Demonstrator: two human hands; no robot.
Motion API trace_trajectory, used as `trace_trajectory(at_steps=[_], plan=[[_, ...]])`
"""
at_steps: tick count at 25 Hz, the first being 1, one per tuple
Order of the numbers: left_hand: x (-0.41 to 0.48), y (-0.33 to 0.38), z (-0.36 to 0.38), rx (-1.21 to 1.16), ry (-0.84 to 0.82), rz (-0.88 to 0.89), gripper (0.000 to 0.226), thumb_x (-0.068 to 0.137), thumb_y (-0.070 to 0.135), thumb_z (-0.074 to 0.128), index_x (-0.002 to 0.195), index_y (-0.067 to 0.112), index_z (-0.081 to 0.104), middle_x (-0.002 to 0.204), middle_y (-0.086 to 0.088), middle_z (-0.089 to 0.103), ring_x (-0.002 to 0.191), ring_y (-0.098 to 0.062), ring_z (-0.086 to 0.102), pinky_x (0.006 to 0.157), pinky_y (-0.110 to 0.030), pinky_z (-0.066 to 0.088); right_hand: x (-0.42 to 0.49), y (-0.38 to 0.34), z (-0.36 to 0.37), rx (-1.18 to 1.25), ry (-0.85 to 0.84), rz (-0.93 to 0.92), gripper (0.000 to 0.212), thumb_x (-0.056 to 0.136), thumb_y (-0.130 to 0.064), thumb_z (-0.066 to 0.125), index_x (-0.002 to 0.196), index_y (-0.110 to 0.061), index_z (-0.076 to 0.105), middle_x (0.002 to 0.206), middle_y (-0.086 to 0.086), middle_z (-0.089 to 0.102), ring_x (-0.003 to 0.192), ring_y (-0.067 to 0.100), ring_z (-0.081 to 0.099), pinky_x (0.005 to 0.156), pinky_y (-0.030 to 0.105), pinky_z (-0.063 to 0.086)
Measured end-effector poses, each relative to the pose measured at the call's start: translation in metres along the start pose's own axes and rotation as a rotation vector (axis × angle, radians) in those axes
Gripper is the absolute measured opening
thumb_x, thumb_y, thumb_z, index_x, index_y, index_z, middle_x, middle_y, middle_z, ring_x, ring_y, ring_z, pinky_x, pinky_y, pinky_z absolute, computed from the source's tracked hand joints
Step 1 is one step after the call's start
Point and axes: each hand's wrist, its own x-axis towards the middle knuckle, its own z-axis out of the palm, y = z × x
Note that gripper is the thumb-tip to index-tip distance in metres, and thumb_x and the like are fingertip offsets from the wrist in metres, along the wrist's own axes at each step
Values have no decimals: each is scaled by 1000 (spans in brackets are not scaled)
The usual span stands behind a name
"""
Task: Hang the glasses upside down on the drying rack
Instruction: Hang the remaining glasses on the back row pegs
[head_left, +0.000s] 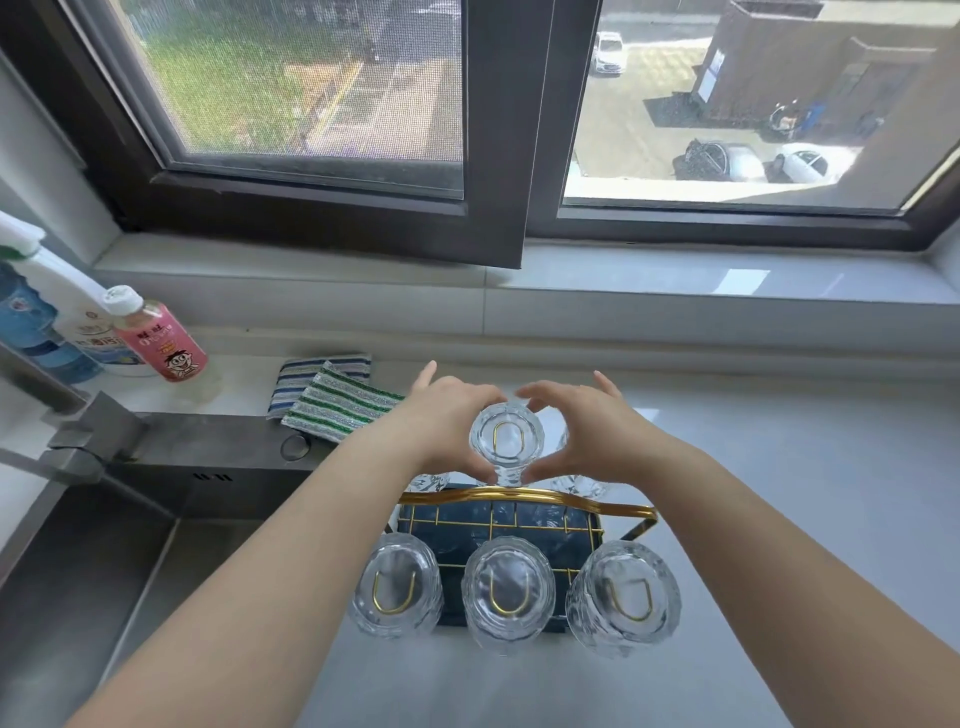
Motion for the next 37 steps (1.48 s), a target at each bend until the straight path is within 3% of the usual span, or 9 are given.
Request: trace_trajectory(at_steps=[3, 7, 12, 16, 18, 25, 28, 33, 37], plan=[[-1, 6, -4, -79, -38, 3, 90, 67, 42, 77, 140, 26, 28, 147, 3, 38, 139, -18, 26, 117, -41, 4, -24, 21, -14, 262, 90, 62, 83, 58, -40, 82, 130, -32, 42, 132, -9, 52, 119, 6, 45, 105, 29, 30], [8, 37, -8, -325, 4, 99, 88, 70, 32, 78, 142, 24, 27, 150, 6, 32, 137, -13, 30, 110, -27, 24, -57, 59, -11, 434, 150, 185, 86, 56, -31, 86, 129, -33, 42, 134, -7, 49, 123, 9, 44, 100, 28, 35], [32, 68, 12, -187, -93, 91, 94, 67, 32, 80, 142, 20, 25, 150, 0, 33, 138, -22, 29, 112, -35, 22, -57, 64, 10, 574, 116, 209, 91, 60, -14, 85, 135, -26, 34, 135, 0, 47, 118, 13, 47, 100, 30, 41], [42, 69, 19, -21, -42, 102, 84, 67, 40, 77, 136, 21, 33, 138, 0, 50, 132, -21, 38, 116, -47, -5, -51, 60, 18, 611, 173, 203, 89, 60, -12, 85, 133, -27, 36, 127, -2, 51, 110, 14, 52, 95, 31, 48], [43, 68, 20, -1, -19, 115, 83, 67, 42, 76, 136, 22, 34, 137, 1, 52, 132, -20, 39, 115, -46, -9, -51, 62, 19, 622, 192, 200, 88, 59, -13, 86, 132, -26, 38, 121, -6, 52, 111, 15, 54, 94, 33, 50], [45, 65, 20, 5, -15, 112, 82, 65, 43, 77, 134, 23, 37, 136, 1, 53, 131, -18, 40, 115, -44, -9, -49, 65, 20, 640, 204, 197, 86, 60, -13, 85, 131, -26, 39, 118, -7, 51, 106, 11, 53, 76, 16, 49], [44, 65, 20, 25, -24, 100, 82, 65, 44, 77, 134, 24, 36, 136, 2, 52, 133, -18, 37, 115, -46, -10, -49, 64, 20, 611, 194, 192, 85, 62, -15, 84, 132, -25, 37, 118, -9, 49, 105, 9, 50, 75, 15, 48], [21, 67, -3, -34, 14, 78, 88, 70, 44, 74, 142, 27, 27, 148, 4, 38, 140, -13, 24, 116, -44, -7, -59, 62, 7, 587, 170, 209, 87, 61, -15, 84, 134, -25, 36, 128, -7, 46, 113, 10, 48, 91, 25, 43], [-48, 36, -31, -364, 312, 77, 60, 74, 30, 74, 127, 33, 47, 129, 18, 53, 118, 6, 41, 113, -32, 24, -82, 44, -12, 562, 295, 139, 68, 66, -13, 81, 124, -27, 48, 125, -7, 53, 115, 10, 51, 98, 30, 45]])
